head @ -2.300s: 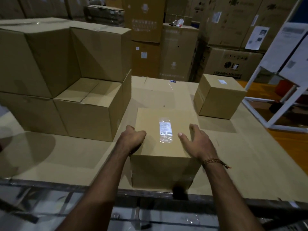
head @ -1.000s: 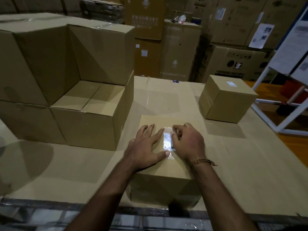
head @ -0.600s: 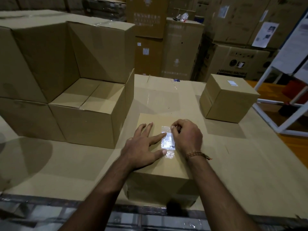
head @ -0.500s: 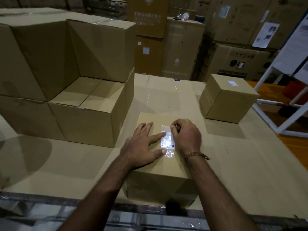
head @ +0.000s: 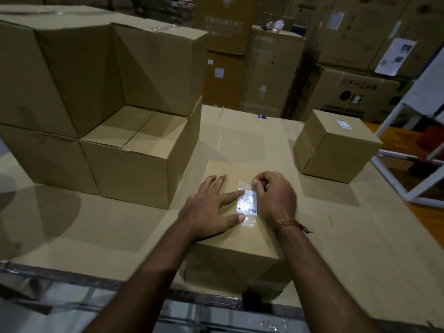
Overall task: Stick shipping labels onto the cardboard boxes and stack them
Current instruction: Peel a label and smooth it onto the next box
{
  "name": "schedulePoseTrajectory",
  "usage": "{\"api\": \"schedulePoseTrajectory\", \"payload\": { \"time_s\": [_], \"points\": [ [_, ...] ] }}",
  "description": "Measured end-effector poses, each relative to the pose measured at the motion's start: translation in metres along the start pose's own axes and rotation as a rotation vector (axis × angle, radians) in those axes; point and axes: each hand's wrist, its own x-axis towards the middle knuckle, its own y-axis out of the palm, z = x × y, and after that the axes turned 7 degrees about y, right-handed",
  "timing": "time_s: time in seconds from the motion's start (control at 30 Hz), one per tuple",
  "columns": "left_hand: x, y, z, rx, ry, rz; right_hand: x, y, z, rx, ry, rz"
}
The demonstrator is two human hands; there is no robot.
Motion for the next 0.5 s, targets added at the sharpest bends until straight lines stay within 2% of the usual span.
{"api": "schedulePoseTrajectory", "payload": {
  "time_s": [0.5],
  "points": [
    [-0.0016,-0.0028,-0.0029,-0.032,-0.019,-0.034,0.0007,-0.0004,-0.0011,0.075,0.031,0.006]
  ]
}}
